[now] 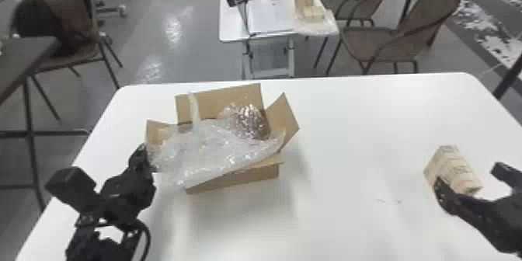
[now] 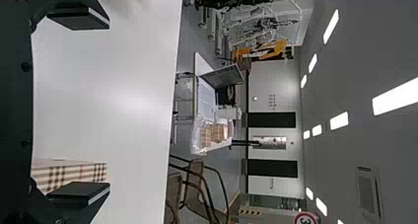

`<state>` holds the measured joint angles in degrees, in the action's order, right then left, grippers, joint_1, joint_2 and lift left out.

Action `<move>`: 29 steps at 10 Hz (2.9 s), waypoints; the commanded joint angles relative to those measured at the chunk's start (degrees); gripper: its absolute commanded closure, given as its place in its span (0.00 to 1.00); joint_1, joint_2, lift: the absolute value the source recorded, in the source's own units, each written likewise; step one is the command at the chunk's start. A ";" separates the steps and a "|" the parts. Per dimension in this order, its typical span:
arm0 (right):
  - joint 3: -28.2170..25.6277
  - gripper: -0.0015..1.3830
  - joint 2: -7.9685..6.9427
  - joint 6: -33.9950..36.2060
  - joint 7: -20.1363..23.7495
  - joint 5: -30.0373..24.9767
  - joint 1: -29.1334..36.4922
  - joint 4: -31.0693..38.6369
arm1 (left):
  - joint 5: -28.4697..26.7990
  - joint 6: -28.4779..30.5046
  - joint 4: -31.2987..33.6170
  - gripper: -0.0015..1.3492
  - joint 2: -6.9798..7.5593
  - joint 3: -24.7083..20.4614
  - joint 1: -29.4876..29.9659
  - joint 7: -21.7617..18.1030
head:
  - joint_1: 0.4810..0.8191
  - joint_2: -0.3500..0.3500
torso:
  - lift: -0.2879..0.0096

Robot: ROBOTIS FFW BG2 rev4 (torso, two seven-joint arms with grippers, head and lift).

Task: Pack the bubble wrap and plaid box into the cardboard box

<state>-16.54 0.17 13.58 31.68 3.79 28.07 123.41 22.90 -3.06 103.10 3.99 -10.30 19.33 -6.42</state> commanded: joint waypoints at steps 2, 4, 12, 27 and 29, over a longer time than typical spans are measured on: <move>-5.08 0.10 -0.23 -1.72 -0.04 -0.80 4.72 0.16 | 0.56 -0.54 0.08 0.89 -0.12 -0.69 0.80 0.00 | 0.63 0.60 | 0.56; -9.74 0.10 -0.23 -2.33 0.14 -1.59 4.10 -1.24 | 0.65 -0.54 0.08 0.89 -0.12 -0.60 0.80 0.00 | 0.63 0.55 | 0.56; -13.08 0.10 -0.23 -8.31 1.37 -3.88 -3.81 -16.97 | 0.74 -0.01 -0.09 0.89 0.14 -0.08 -0.17 0.00 | 0.63 0.37 | 0.56; -6.84 0.39 -0.23 -5.14 3.92 -11.70 -14.97 -27.17 | 1.44 -0.01 -0.97 0.89 0.05 0.80 -0.70 -0.09 | 0.63 0.46 | 0.56; -5.61 0.64 -0.23 -5.93 3.83 -11.00 -16.38 -29.37 | 1.62 -0.10 -1.15 0.89 0.05 0.98 -0.87 -0.09 | 0.63 0.47 | 0.56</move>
<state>-22.62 0.18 8.12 35.54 -7.55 11.96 94.61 24.43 -3.11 102.00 4.07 -9.36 18.52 -6.50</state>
